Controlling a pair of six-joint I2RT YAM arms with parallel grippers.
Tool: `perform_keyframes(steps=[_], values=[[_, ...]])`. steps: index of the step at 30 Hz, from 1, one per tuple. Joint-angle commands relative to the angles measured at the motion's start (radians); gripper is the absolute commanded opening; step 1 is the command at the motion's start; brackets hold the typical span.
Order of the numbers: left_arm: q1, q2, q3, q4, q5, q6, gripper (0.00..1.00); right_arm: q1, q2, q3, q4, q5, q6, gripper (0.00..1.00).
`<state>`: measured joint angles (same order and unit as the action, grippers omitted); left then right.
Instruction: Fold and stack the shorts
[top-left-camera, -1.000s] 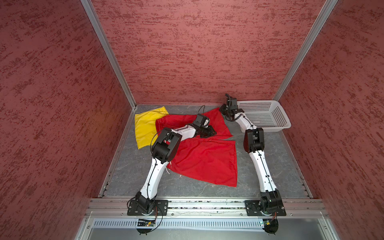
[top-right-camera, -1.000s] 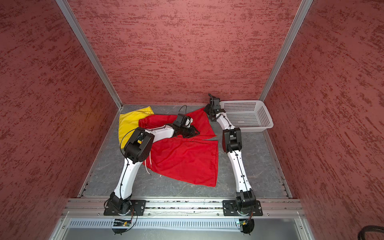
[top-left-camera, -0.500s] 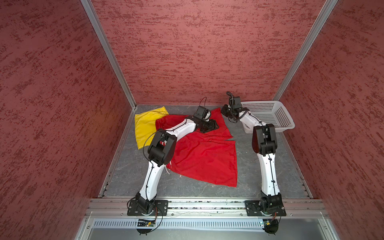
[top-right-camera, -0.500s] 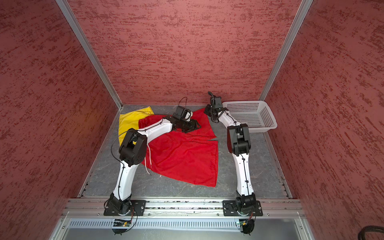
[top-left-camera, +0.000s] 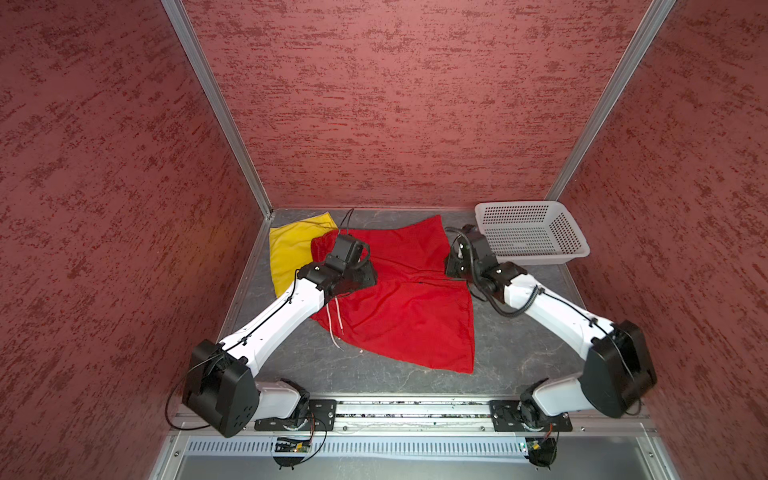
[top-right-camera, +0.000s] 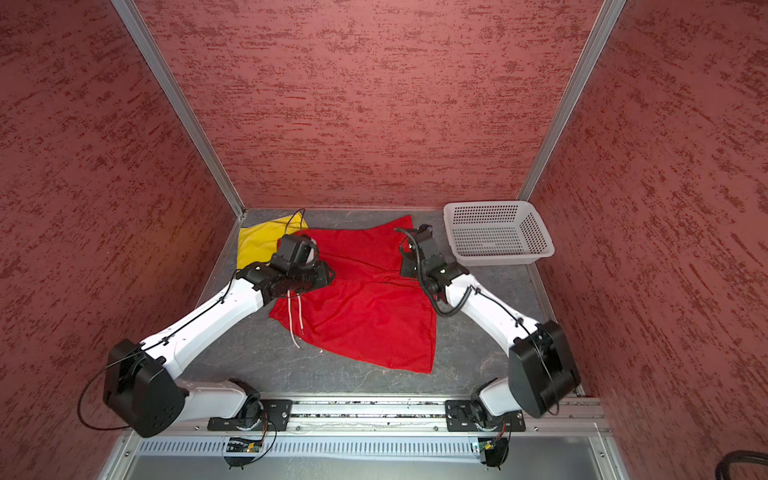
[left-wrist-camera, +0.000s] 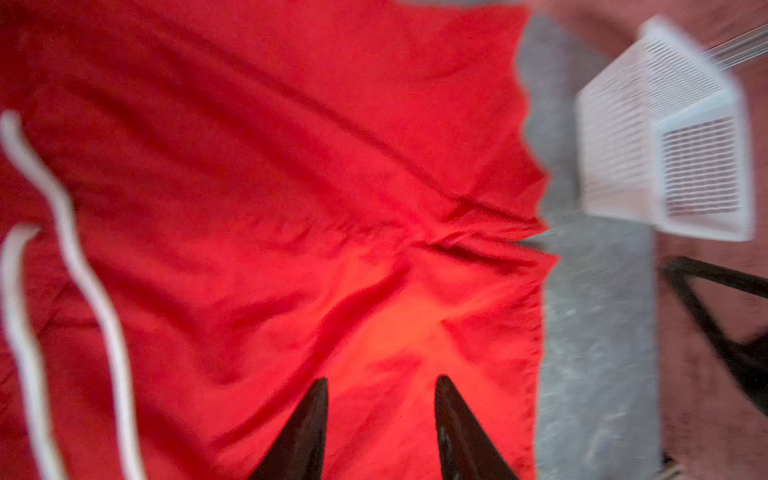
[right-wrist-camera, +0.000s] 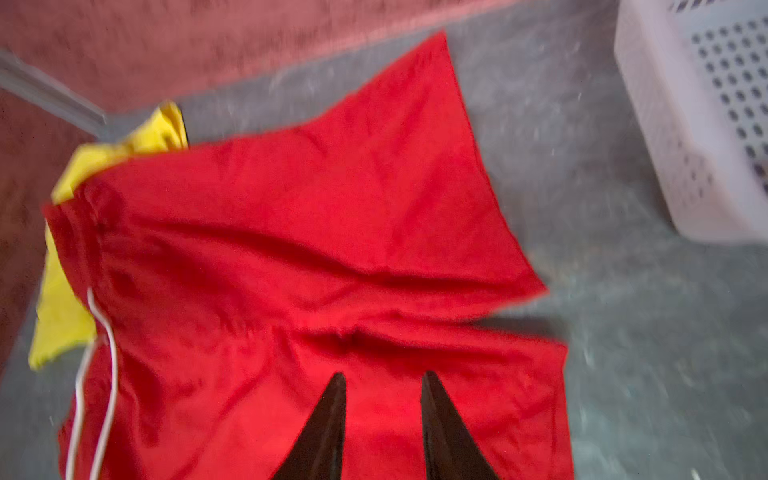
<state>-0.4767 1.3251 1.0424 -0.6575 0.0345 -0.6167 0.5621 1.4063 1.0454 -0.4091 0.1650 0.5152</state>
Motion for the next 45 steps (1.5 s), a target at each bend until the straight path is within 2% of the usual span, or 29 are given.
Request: perform_keyframes(steps=[1,3,6,10,14,15,21,24,26,32,36,37,39,41,43,44,45], values=[[0.031,-0.057,-0.098,-0.142,-0.085,-0.029,0.43,0.114,-0.109,-0.09,-0.241,0.183,0.046,0.35],[0.063,-0.084,-0.173,-0.147,-0.088,-0.04,0.42,0.191,-0.167,-0.154,-0.346,0.204,0.134,0.37],[0.119,-0.106,-0.26,-0.122,-0.088,-0.066,0.14,0.269,-0.227,-0.234,-0.451,0.185,0.253,0.38],[0.177,-0.153,-0.327,-0.023,-0.038,-0.088,0.11,0.318,-0.234,-0.291,-0.538,0.119,0.362,0.35],[0.204,-0.175,-0.325,-0.018,-0.062,-0.062,0.27,0.348,-0.232,-0.365,-0.455,-0.01,0.4,0.36],[0.225,-0.17,-0.324,-0.032,-0.059,-0.057,0.28,0.356,-0.233,-0.381,-0.433,-0.029,0.41,0.36],[0.342,-0.161,-0.373,-0.036,-0.036,-0.035,0.34,0.399,-0.226,-0.389,-0.468,-0.037,0.444,0.41],[0.41,-0.155,-0.407,0.028,0.019,-0.037,0.46,0.419,-0.221,-0.4,-0.493,-0.061,0.446,0.47],[0.428,-0.146,-0.415,0.067,0.049,-0.043,0.49,0.424,-0.222,-0.421,-0.487,-0.091,0.442,0.5],[0.432,-0.083,-0.432,0.152,0.031,-0.042,0.52,0.436,-0.24,-0.487,-0.447,-0.163,0.467,0.55],[0.433,0.011,-0.451,0.22,0.053,-0.047,0.54,0.437,-0.205,-0.525,-0.394,-0.13,0.478,0.61],[0.431,0.037,-0.454,0.232,0.06,-0.05,0.53,0.437,-0.188,-0.529,-0.37,-0.121,0.484,0.59],[0.431,0.065,-0.447,0.237,0.074,-0.054,0.4,0.437,-0.162,-0.537,-0.327,-0.111,0.496,0.5],[0.422,0.069,-0.439,0.229,0.056,-0.05,0.27,0.437,-0.154,-0.548,-0.297,-0.101,0.508,0.35],[0.418,0.068,-0.434,0.218,0.048,-0.045,0.12,0.437,-0.166,-0.549,-0.297,-0.077,0.526,0.1],[0.418,0.066,-0.429,0.211,0.047,-0.044,0.05,0.437,-0.181,-0.545,-0.308,-0.065,0.532,0.02],[0.418,0.064,-0.424,0.197,0.047,-0.043,0.0,0.436,-0.207,-0.535,-0.33,-0.049,0.537,0.0]])
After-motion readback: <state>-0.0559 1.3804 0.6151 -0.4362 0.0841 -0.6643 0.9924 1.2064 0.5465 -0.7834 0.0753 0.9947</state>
